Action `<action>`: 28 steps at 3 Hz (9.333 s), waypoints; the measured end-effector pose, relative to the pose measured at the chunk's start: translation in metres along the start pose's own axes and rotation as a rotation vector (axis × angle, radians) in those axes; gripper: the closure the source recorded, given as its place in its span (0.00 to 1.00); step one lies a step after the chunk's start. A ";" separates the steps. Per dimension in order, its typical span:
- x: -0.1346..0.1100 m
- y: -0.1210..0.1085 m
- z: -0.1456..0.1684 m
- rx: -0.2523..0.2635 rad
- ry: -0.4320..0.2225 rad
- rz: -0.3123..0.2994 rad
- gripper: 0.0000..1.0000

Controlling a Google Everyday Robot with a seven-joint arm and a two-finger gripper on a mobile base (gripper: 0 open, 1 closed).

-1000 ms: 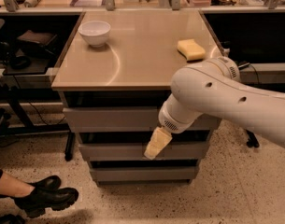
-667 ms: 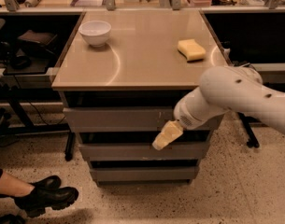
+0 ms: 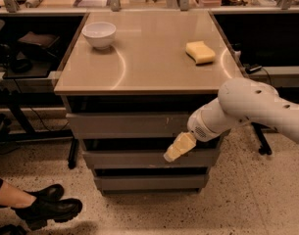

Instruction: Open top drawer

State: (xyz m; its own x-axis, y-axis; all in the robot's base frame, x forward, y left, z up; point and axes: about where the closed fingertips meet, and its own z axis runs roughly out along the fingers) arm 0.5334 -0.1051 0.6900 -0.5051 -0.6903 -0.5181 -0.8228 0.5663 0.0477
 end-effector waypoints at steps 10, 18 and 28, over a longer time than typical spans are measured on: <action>-0.028 -0.113 0.089 0.473 0.066 -0.013 0.00; -0.030 -0.112 0.064 0.478 0.052 -0.015 1.00; 0.002 -0.050 0.048 0.420 0.021 -0.165 1.00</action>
Offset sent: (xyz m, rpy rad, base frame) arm 0.1068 -0.0150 -0.0180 -0.4605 -0.5492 -0.2530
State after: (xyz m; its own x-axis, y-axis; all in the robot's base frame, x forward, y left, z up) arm 0.5857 -0.1130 0.6454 -0.3851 -0.7929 -0.4721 -0.7175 0.5790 -0.3871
